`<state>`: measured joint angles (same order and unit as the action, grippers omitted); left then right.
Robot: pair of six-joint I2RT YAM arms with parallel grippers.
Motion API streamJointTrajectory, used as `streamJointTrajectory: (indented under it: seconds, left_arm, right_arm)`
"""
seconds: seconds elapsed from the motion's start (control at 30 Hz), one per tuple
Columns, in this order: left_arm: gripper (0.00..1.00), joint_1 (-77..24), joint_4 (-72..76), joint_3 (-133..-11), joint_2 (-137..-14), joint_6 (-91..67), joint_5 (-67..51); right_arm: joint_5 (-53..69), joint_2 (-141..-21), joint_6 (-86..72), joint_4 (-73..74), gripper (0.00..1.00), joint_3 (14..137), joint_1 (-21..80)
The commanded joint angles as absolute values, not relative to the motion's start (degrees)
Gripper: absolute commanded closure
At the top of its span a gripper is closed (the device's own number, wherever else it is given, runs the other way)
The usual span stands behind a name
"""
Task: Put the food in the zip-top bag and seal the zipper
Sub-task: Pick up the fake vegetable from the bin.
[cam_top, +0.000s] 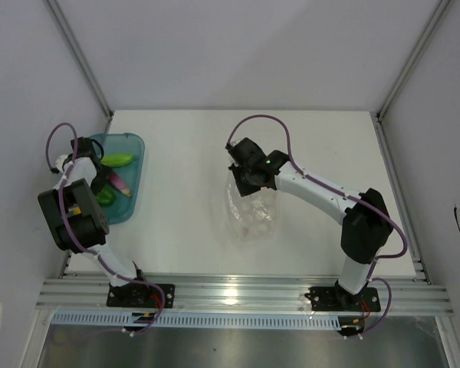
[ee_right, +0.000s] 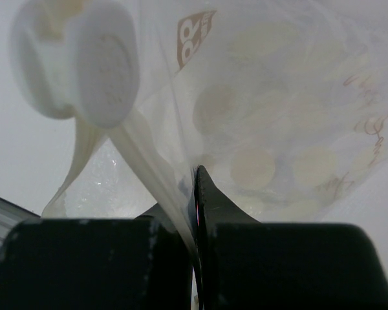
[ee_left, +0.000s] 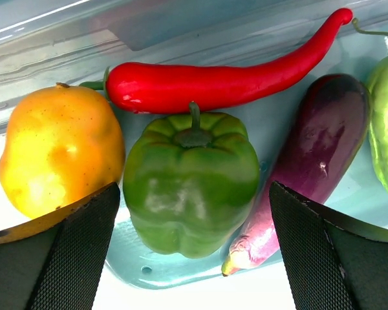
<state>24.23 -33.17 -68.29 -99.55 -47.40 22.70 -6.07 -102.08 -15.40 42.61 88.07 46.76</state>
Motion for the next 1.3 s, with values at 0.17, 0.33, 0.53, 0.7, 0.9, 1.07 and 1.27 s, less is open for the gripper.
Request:
streamJointTrajectory:
  seconds: [0.17,0.33,0.53,0.7,0.9,1.07,1.27]
  left_arm:
    - [0.18,25.75,-35.25,-72.16,-102.74,-45.26,19.78]
    - [0.44,26.37,-33.05,-70.58,-102.13,-43.86,17.93]
    - [0.63,26.19,-29.44,-66.01,-95.81,-43.15,17.76]
    - [0.88,24.35,-29.71,-64.60,-89.49,-43.07,15.38]
    - [0.99,20.04,-28.22,-59.95,-77.98,-41.40,12.84]
    - [0.99,14.16,-27.16,-55.47,-67.26,-40.08,3.81]
    - [0.99,2.92,-6.28,-42.64,-51.17,-41.47,-25.15]
  right_arm:
    - [-7.20,-99.05,-16.61,42.63,1.00,87.98,47.55]
    - [-7.82,-98.35,-17.31,42.80,1.00,88.07,48.34]
    - [-8.79,-97.47,-17.93,43.77,1.00,88.50,49.39]
    - [-9.05,-97.38,-18.54,44.03,1.00,88.68,49.48]
    - [-9.23,-98.00,-19.25,44.65,1.00,90.17,49.66]
    - [-9.67,-100.54,-19.69,46.84,1.00,92.37,48.87]
    - [-7.66,-103.89,-20.04,49.48,1.00,96.06,47.38]
